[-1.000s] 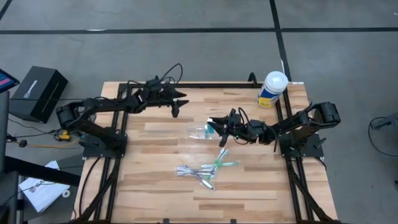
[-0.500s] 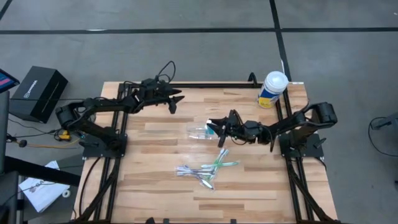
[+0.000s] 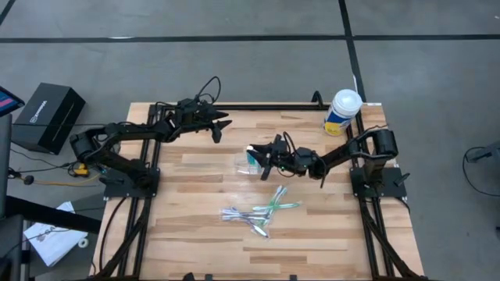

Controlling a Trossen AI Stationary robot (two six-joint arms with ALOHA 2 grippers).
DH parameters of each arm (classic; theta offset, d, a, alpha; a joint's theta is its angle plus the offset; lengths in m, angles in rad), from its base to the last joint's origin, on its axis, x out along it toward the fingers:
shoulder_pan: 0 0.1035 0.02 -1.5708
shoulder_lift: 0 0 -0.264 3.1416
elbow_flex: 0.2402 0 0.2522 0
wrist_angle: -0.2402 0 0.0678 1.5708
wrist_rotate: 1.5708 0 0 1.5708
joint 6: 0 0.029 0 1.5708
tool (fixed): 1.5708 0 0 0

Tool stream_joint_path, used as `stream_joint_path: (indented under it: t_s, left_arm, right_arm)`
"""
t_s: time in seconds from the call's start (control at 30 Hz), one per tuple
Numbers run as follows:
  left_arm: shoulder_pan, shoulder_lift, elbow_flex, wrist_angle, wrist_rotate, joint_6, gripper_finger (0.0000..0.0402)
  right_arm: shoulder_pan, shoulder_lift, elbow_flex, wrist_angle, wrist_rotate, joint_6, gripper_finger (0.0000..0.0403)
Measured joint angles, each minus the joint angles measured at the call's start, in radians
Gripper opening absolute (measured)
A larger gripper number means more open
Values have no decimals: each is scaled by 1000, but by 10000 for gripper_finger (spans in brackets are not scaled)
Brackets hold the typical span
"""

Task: Pick & Place toothbrushing station
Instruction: Put the blue mouthwash bottle into the transparent organizer

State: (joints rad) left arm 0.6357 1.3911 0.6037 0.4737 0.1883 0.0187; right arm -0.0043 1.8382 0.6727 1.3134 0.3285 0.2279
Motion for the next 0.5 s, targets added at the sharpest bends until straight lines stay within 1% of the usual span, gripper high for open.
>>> stream_joint_path:
  t_s: [0.13,0.3,0.5]
  left_arm:
    - [0,0,0,0,0,3,154]
    - [0,0,0,-1,0,7,154]
    - [0,0,0,-2,0,27,154]
  right_arm:
    - [-13,0,0,-23,-19,-1,82]
    - [-11,30,2,-24,-18,17,82]
    - [-13,33,2,-26,-16,11,82]
